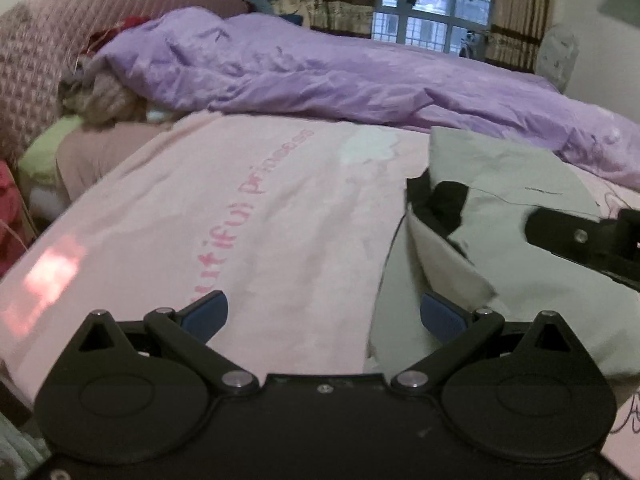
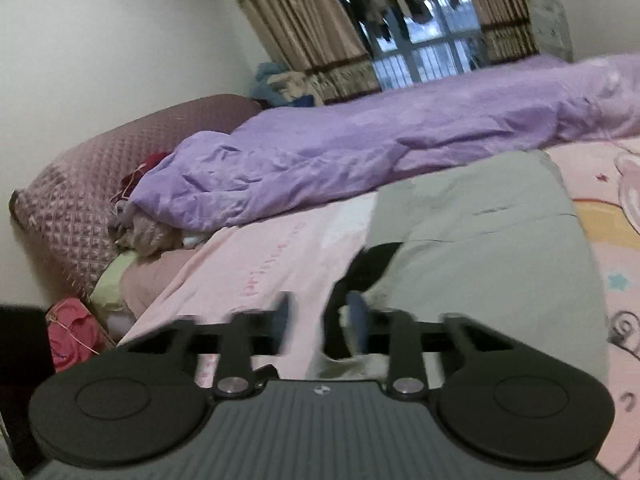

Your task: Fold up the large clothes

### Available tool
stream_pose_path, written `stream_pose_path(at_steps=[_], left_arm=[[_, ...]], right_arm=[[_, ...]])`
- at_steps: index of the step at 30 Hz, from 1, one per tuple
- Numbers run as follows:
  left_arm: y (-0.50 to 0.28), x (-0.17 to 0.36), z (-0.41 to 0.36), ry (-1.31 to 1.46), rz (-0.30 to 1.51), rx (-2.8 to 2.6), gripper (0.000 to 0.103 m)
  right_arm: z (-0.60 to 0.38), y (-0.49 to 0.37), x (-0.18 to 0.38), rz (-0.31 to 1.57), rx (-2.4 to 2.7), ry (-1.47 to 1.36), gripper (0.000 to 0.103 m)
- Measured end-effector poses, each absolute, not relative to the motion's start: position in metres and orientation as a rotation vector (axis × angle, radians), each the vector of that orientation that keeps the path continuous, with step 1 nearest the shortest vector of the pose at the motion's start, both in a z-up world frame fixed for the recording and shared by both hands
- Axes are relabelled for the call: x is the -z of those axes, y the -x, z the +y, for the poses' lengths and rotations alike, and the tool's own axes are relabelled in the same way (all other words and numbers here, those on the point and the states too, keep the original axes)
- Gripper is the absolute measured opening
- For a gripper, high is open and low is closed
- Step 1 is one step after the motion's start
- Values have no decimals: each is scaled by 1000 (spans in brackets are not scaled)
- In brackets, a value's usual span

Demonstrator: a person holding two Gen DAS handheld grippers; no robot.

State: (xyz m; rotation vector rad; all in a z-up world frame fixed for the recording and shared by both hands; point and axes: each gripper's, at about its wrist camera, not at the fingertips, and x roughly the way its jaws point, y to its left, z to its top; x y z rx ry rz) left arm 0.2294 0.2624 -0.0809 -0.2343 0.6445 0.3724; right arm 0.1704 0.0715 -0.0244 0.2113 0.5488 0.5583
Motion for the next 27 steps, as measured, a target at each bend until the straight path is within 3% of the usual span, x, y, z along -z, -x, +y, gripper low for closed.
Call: stream_pose_path(at_steps=[11,16,25,27], left_arm=[[-258,96,236,146,714,-335,103],[-264,93,248,293,701,-248,103],[-262,82,207,142,666,-111,103],[-274,89,201,99,695,-138,92]], right_arm=[[44,-194,71,692,-484,-280,22],[36,-190,59,631,-438,-246,22],[14,-202,63,611,-328,-223,23],[14,-203,64,610,-328,-211,23]])
